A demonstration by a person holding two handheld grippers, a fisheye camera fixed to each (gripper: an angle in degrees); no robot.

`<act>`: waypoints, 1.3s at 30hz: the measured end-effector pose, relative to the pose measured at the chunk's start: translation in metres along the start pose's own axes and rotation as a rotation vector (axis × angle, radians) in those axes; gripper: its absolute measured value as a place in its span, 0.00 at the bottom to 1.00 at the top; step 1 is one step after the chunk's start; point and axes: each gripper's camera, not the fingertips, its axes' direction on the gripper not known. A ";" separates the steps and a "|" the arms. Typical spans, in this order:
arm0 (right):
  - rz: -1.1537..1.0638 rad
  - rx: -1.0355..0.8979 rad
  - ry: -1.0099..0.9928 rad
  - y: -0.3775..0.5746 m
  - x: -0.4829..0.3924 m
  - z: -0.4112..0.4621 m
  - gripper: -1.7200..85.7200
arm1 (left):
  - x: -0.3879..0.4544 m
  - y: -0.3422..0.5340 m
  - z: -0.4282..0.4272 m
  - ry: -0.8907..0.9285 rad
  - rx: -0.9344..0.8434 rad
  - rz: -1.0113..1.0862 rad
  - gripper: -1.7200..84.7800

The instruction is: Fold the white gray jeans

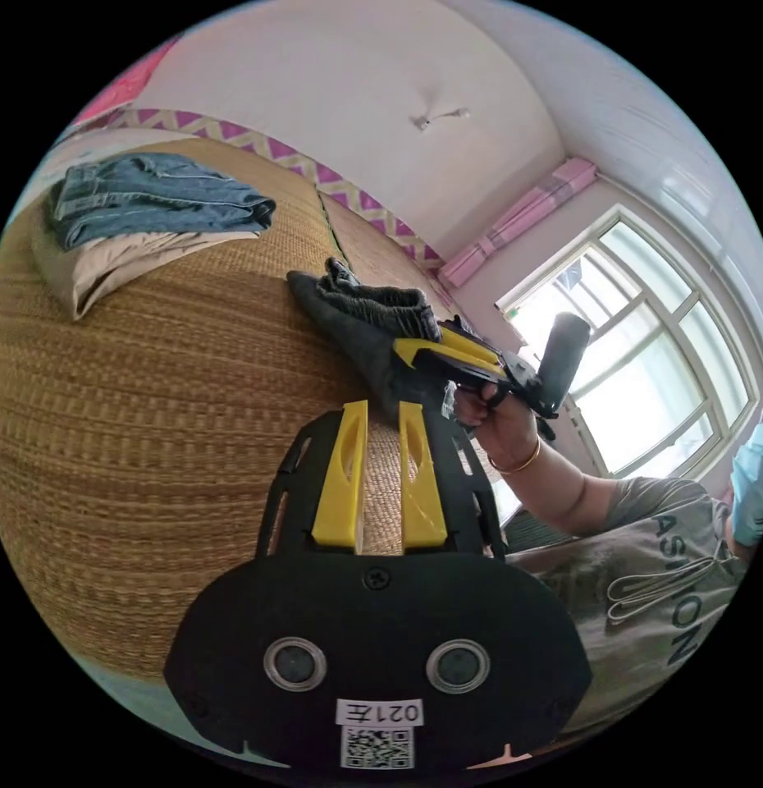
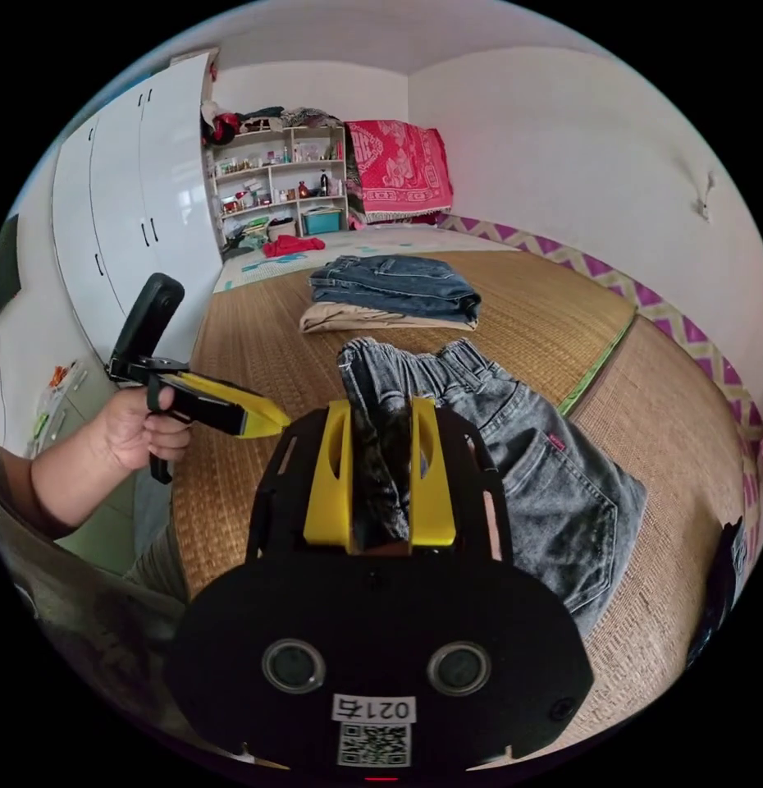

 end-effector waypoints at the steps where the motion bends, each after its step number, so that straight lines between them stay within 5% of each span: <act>1: -0.009 -0.015 -0.017 0.002 0.000 0.004 0.15 | 0.001 0.001 -0.006 -0.009 0.010 -0.005 0.09; 9: 0.021 0.067 0.050 0.025 0.021 0.003 0.08 | 0.029 -0.014 -0.016 -0.041 -0.002 -0.009 0.07; 19: 0.725 0.533 0.104 0.228 0.258 -0.264 0.07 | 0.121 -0.084 0.015 -0.073 -0.052 0.136 0.03; 26: 1.189 0.393 0.083 0.439 0.333 -0.261 0.08 | 0.237 -0.142 0.101 -0.101 -0.134 0.446 0.09; 34: 1.120 0.574 0.140 0.498 0.294 -0.270 0.07 | 0.378 -0.189 0.248 -0.251 -0.412 0.834 0.15; 39: 0.873 0.580 0.174 0.474 0.271 -0.284 0.05 | 0.403 -0.207 0.296 -0.302 -0.521 0.895 0.16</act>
